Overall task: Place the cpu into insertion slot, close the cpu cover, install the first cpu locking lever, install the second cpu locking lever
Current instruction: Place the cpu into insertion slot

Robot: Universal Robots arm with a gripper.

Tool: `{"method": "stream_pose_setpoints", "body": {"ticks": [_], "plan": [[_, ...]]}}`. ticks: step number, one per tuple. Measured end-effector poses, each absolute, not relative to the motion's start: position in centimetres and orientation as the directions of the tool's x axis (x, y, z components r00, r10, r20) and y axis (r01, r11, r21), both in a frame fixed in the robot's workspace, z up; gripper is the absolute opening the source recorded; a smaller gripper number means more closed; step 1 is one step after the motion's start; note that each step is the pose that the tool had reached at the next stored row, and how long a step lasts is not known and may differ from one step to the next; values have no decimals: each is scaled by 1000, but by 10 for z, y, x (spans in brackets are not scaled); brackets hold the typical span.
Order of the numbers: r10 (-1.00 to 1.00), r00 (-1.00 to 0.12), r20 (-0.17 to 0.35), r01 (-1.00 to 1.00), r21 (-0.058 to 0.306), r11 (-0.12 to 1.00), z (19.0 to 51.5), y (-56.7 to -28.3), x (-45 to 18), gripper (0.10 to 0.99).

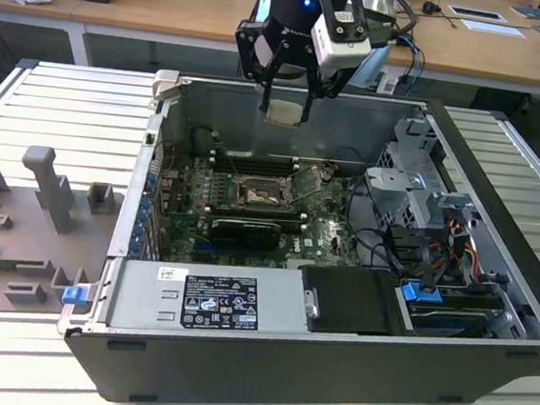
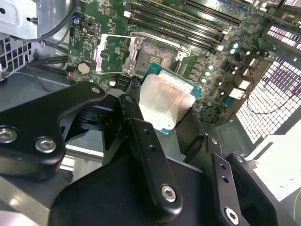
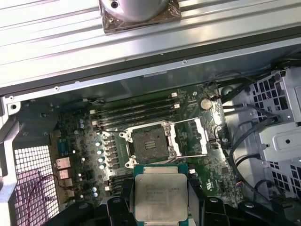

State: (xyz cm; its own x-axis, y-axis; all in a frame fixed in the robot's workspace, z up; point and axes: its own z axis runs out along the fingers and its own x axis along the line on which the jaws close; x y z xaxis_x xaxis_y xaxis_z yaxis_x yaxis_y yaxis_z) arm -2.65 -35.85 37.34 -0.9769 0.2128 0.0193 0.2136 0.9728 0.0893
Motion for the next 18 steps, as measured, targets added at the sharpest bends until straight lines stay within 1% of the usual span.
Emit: {"method": "stream_pose_setpoints", "body": {"ticks": [18], "plan": [[301, -953, 19, 302, 89, 949, 373, -359, -26, 545]]}}
